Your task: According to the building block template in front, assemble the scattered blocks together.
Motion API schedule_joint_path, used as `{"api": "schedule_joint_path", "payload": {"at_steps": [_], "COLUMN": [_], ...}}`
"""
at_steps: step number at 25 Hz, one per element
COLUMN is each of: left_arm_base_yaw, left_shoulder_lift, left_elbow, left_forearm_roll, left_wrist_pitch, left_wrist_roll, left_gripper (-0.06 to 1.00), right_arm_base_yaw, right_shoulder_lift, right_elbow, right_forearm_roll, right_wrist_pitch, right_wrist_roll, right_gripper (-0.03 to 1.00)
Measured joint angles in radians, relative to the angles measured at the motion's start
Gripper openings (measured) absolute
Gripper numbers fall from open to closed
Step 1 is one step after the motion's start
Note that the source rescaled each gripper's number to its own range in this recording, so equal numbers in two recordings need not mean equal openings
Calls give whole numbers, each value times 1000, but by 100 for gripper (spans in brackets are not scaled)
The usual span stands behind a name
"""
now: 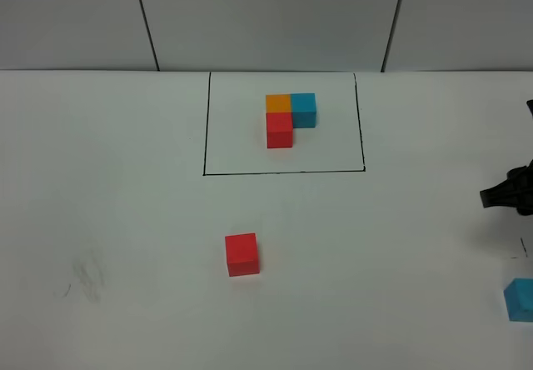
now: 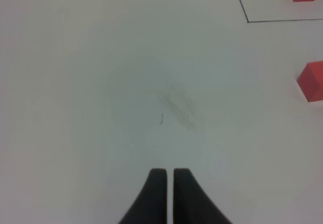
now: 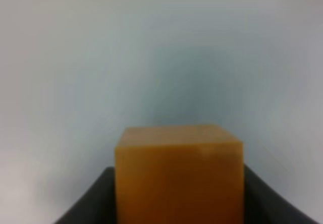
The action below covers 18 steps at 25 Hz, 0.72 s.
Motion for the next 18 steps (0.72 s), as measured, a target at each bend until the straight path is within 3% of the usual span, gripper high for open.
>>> {"api": "schedule_joint_path", "payload": {"at_steps": [4,10,18], "left_arm_base_yaw": [0,0,0], "left_shoulder_lift": [0,0,0], "left_elbow": [0,0,0], "left_forearm_roll": [0,0,0], "left_wrist_pitch": [0,0,0], "left_wrist_roll": [0,0,0], "left_gripper": [0,0,0], "right_arm_base_yaw": [1,1,1], "right_shoulder_lift": [-91,-200,-319], "right_elbow": [-54,-170,-277], "right_forearm_roll": [140,435,629], "right_wrist_pitch": [91,251,419], "right_wrist_roll": [-163,-448,-680], "right_gripper": [53,53,53]}}
